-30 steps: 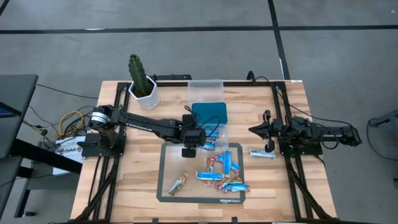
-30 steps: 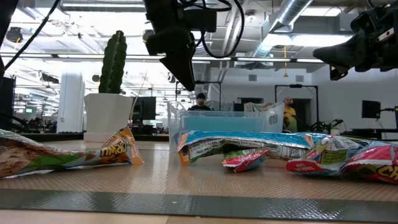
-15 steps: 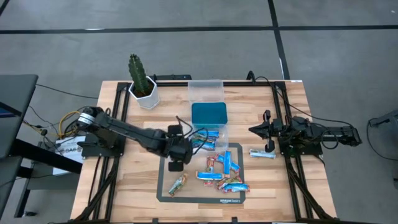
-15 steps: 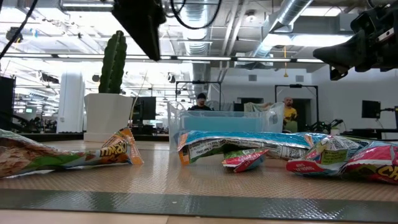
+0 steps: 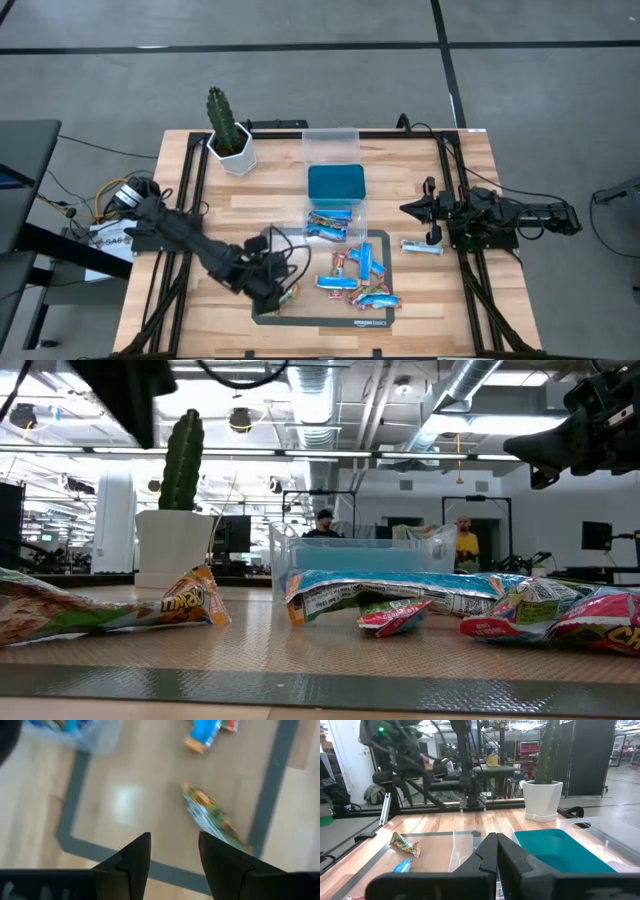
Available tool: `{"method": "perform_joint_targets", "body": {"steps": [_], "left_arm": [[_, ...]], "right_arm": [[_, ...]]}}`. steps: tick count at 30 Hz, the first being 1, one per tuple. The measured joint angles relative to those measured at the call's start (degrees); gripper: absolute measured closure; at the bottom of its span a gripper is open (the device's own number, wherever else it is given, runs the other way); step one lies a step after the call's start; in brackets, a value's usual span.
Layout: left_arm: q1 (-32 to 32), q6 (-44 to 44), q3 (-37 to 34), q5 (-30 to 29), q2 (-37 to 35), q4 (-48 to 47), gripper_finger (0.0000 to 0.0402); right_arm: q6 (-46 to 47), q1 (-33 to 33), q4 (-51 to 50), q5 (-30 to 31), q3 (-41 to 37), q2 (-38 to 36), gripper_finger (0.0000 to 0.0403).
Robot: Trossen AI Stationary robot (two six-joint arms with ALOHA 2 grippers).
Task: Pick and place Granola Bars by type
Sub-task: Put the yellow granola bar into the top transparent bin
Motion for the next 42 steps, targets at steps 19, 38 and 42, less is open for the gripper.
{"method": "perform_joint_targets", "body": {"steps": [19,38,42], "left_arm": [[-5.88,-17.12,-0.11,1.18,0.56,6.06,0.0242],[0.97,-14.04,-0.14,7.12,14.51,13.83,0.0242],[1.31,-14.28,-0.14,7.91,14.45,14.55,0.0242]], "right_arm": [[0.0,0.0,-0.01,0.0,0.0,0.0,0.0403],[0.0,0.0,-0.01,0.0,0.0,0.0,0.0403],[0.0,0.0,-0.01,0.0,0.02,-0.01,0.0403]]}}
